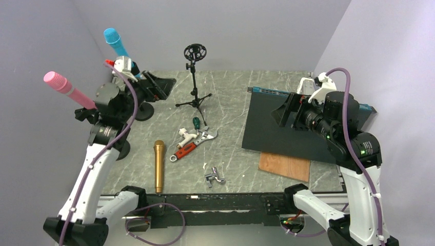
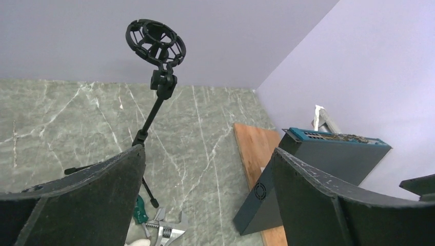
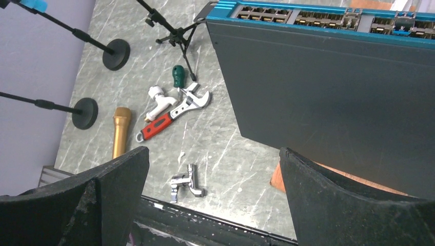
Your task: Remove the microphone from the stand
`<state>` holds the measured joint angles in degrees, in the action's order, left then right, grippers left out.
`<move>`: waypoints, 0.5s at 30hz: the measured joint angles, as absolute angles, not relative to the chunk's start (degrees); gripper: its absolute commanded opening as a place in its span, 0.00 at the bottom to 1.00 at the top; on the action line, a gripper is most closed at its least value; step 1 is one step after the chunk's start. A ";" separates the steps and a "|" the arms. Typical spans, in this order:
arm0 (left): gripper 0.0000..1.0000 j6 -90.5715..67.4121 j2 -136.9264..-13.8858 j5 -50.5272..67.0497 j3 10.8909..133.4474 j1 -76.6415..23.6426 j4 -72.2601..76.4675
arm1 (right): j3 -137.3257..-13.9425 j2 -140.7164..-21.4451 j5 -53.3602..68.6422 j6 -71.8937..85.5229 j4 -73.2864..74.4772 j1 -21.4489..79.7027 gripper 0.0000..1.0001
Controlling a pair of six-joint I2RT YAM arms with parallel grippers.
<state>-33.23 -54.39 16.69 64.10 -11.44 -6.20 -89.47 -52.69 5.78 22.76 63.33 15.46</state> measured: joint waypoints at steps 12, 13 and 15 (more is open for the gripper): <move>0.71 -28.16 -74.61 10.98 76.34 -18.13 -8.03 | -95.04 -58.65 2.96 22.24 63.31 15.46 1.00; 0.70 -27.97 -75.22 10.11 75.81 -18.63 -8.43 | -95.42 -59.27 2.61 22.11 63.33 15.46 1.00; 0.71 -27.16 -75.35 8.12 72.93 -19.53 -8.03 | -95.53 -59.90 1.96 22.02 63.40 15.46 1.00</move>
<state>-27.16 -75.35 8.12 72.93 -19.53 -8.03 -95.53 -59.90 1.96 22.02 63.40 15.46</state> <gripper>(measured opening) 0.710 0.997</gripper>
